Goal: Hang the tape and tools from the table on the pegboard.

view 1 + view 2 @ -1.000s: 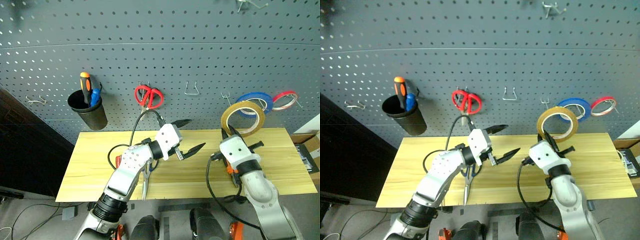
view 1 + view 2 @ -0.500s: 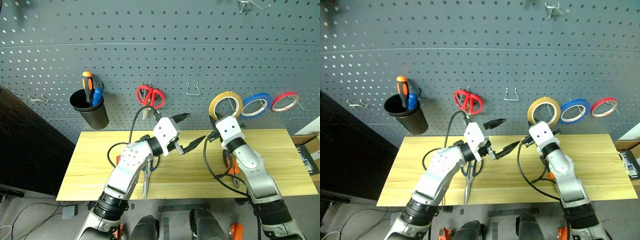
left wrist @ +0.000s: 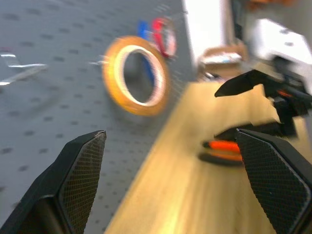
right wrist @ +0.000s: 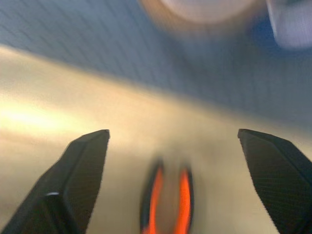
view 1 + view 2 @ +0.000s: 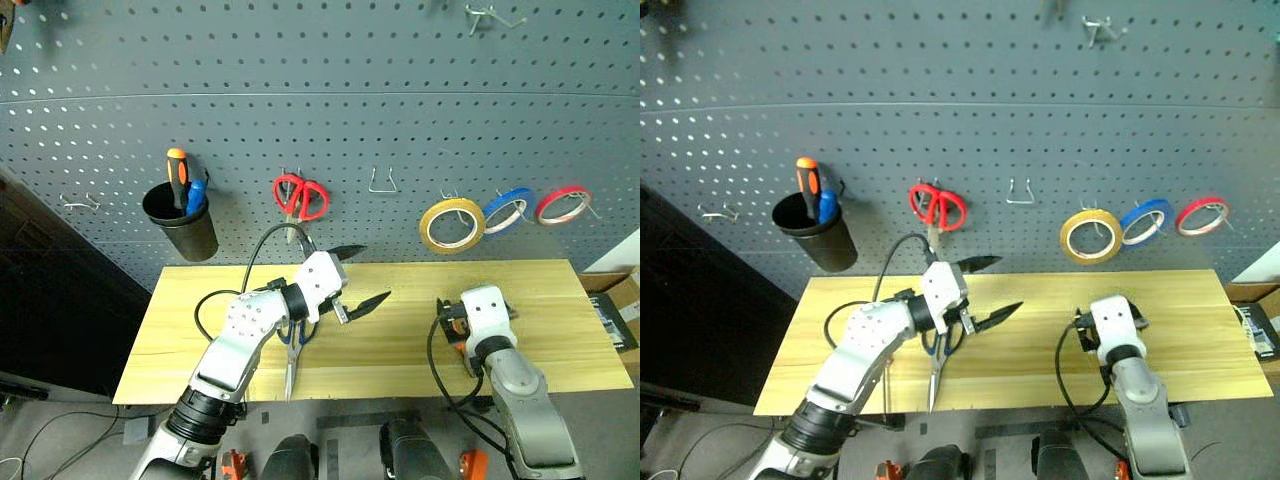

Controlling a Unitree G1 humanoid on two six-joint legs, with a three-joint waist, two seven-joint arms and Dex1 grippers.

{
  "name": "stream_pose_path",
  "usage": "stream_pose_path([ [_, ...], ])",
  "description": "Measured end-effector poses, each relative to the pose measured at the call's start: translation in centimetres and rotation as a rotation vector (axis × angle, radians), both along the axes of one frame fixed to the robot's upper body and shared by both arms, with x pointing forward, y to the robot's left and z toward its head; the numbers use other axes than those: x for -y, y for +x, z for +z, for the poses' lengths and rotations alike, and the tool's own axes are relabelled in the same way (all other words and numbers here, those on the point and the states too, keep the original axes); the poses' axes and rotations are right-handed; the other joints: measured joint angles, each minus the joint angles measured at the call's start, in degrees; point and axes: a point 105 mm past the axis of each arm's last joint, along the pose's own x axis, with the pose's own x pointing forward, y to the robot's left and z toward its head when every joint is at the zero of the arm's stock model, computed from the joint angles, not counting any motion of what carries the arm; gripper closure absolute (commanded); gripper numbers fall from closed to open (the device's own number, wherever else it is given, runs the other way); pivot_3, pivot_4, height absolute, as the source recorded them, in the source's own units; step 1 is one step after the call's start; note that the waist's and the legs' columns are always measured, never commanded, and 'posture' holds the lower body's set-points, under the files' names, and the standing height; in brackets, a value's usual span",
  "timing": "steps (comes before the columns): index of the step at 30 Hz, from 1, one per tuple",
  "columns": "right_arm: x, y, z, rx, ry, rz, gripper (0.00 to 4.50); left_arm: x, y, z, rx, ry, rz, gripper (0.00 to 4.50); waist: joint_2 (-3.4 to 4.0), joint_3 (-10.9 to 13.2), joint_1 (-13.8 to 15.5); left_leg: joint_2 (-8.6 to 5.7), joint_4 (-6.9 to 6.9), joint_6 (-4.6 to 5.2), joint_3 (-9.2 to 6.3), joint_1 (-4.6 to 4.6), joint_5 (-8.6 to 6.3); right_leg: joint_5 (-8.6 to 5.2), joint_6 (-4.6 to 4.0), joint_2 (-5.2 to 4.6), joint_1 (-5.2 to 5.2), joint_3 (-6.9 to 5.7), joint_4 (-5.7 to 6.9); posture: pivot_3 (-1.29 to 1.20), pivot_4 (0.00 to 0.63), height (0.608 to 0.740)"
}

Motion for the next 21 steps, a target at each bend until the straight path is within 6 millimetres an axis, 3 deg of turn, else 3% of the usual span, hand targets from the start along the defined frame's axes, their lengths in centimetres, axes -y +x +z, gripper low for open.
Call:
stream_pose_path([
  [4, 0.8, 0.9, -1.8, -0.183, 0.066, -0.006, 0.03, 0.4, -0.5, -0.5, 0.001, 0.026, -0.054, 0.00, 0.04, 0.0, 0.0, -0.01, 0.00, 0.07, 0.02, 0.03, 0.04, 0.01, -0.02, 0.02, 0.00, -0.02, 0.09, -0.05, 0.173, 0.740],
  [11, 3.0, 2.8, -4.2, -0.358, 0.072, -0.058, 0.03, 0.7, -0.8, -0.6, 0.006, 0.036, -0.080, 0.00, 0.05, -0.1, 0.0, -0.01, -0.03, 0.09, 0.04, -0.03, 0.03, 0.01, -0.02, 0.01, -0.01, -0.04, 0.01, -0.03, 0.168, 0.740],
  [17, 3.1, 3.0, -6.1, -0.448, 0.137, -0.056, 0.03, 0.7, -0.7, -0.8, -0.017, 0.029, -0.067, 0.00, 0.07, -0.1, 0.0, 0.00, -0.03, 0.09, 0.04, -0.03, 0.03, 0.01, -0.01, 0.00, -0.01, -0.05, 0.02, -0.02, 0.164, 0.740],
  [21, 2.8, 3.4, -6.3, -0.469, 0.174, -0.034, 0.03, 0.6, -0.7, -0.9, -0.019, 0.032, -0.064, 0.00, 0.02, -0.4, 0.0, 0.00, -0.02, 0.09, 0.05, -0.02, 0.03, 0.01, -0.01, 0.01, 0.00, -0.03, 0.03, -0.01, 0.159, 0.740],
])
